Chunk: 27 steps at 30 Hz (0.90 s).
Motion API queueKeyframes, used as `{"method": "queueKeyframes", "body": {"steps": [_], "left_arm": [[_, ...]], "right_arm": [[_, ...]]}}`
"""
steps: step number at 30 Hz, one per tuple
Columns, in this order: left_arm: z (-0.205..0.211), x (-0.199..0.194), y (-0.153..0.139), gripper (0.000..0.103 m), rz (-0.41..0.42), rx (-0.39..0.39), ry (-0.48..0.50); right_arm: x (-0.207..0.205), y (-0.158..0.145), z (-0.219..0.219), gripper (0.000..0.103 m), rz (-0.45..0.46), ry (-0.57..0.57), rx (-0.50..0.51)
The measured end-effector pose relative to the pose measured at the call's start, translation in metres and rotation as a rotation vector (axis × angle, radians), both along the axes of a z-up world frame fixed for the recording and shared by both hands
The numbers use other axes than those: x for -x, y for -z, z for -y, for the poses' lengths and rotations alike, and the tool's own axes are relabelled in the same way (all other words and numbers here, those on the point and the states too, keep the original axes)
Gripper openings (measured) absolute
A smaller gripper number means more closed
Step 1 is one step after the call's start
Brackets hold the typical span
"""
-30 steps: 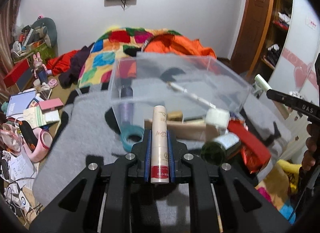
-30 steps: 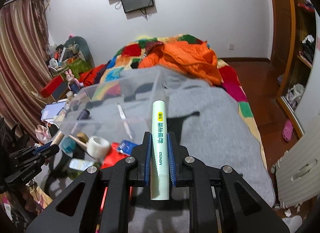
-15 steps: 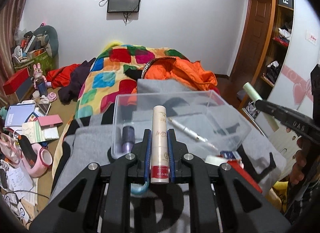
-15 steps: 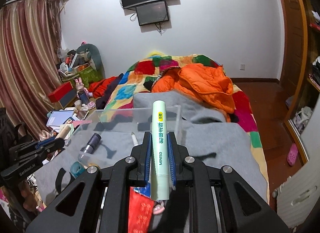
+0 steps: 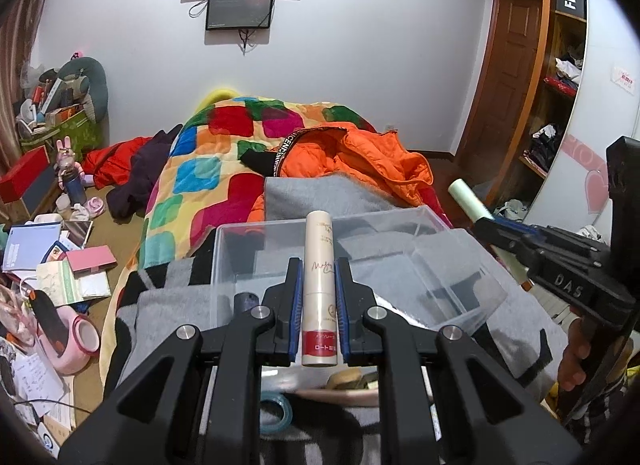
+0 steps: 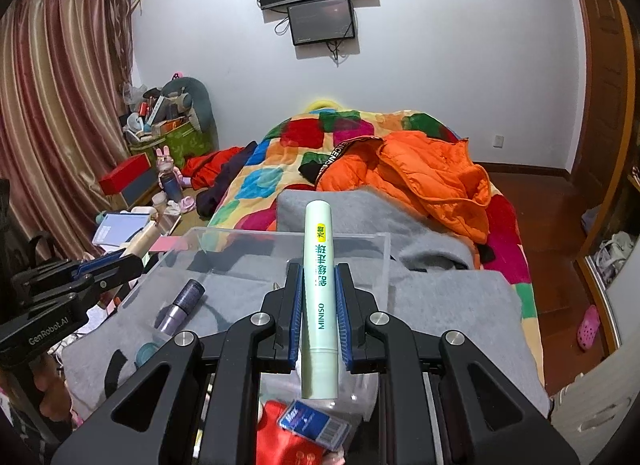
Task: Organize objects
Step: 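Carry the beige tube with the left tool while the right tool carries the white-green tube over the box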
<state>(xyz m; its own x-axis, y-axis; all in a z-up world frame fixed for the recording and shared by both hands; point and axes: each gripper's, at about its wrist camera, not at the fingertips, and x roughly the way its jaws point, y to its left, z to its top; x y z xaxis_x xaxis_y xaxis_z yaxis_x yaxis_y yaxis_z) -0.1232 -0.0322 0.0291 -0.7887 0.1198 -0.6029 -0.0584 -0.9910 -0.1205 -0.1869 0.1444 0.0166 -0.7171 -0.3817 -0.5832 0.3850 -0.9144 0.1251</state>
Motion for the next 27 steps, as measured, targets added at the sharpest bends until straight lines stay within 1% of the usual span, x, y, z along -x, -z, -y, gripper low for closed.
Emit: {"method": "queueKeyframes", "body": {"steps": [3, 8, 15, 21, 24, 27], "left_arm": [[-0.001, 0.009, 0.002, 0.014, 0.014, -0.005, 0.011], [-0.003, 0.026, 0.013, 0.014, 0.063, -0.008, 0.036], [-0.007, 0.048, 0.040, 0.014, 0.156, 0.020, 0.059], [-0.011, 0.061, 0.064, 0.014, 0.240, 0.042, 0.083], [-0.013, 0.064, 0.072, 0.014, 0.269, 0.045, 0.093], [-0.016, 0.066, 0.077, 0.014, 0.286, 0.053, 0.096]], "right_arm": [[0.008, 0.004, 0.006, 0.014, 0.009, -0.009, -0.020], [0.022, 0.020, 0.017, 0.014, 0.040, -0.022, -0.076], [0.035, 0.045, 0.030, 0.014, 0.102, -0.046, -0.146], [0.041, 0.059, 0.035, 0.014, 0.145, -0.062, -0.186], [0.040, 0.061, 0.039, 0.014, 0.136, -0.059, -0.225], [0.040, 0.062, 0.043, 0.014, 0.136, -0.067, -0.242]]}}
